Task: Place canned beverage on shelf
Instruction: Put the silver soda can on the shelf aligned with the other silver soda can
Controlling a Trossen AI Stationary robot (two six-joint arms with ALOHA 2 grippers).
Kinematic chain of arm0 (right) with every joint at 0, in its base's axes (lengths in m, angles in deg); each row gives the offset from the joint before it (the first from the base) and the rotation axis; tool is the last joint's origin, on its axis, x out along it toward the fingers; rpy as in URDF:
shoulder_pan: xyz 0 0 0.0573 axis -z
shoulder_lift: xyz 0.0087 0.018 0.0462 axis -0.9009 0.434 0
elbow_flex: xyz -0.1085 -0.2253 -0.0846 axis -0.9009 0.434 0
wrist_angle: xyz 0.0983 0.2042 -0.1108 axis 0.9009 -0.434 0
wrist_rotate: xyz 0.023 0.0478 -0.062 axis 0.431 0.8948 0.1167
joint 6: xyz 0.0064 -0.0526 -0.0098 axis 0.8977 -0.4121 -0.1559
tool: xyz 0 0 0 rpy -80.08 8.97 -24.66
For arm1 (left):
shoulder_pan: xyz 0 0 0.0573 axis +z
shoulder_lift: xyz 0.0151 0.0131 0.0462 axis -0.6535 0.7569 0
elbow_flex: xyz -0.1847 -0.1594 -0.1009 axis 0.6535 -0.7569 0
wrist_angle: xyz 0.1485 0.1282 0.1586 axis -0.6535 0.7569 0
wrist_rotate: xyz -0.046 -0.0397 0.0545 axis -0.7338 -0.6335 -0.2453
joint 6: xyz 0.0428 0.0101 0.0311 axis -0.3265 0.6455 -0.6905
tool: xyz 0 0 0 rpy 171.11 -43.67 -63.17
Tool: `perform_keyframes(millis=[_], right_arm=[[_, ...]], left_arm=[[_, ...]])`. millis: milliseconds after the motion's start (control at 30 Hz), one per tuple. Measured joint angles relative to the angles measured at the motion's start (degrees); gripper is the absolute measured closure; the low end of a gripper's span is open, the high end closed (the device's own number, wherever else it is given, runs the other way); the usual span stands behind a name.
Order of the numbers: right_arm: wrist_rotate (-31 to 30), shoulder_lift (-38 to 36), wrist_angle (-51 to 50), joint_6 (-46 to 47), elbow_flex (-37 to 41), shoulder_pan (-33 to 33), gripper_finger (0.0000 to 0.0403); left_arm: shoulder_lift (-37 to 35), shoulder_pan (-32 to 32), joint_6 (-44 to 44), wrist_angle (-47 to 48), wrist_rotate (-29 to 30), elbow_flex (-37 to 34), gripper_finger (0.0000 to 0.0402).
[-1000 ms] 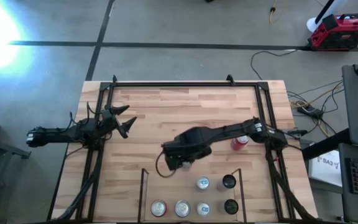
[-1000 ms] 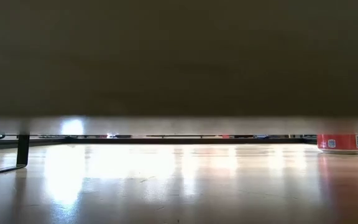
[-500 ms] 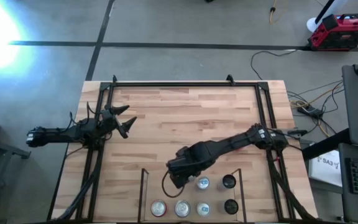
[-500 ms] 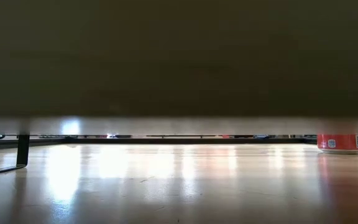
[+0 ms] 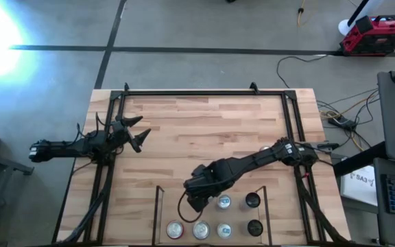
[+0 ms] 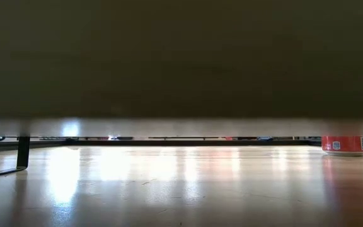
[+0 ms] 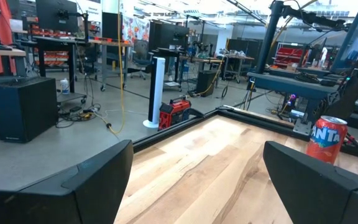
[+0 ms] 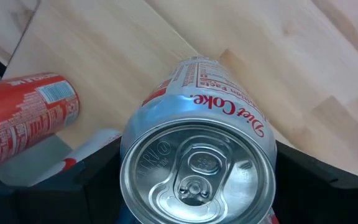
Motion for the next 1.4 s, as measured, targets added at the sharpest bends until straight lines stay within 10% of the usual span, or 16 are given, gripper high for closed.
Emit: perform_keyframes(millis=[1400], right_arm=[[1.3, 0.1, 7.6, -4.1, 4.3, -2.5, 0.0071]], left_arm=[[0.0, 0.0, 0.0, 0.0, 0.0, 0.0, 0.0056]])
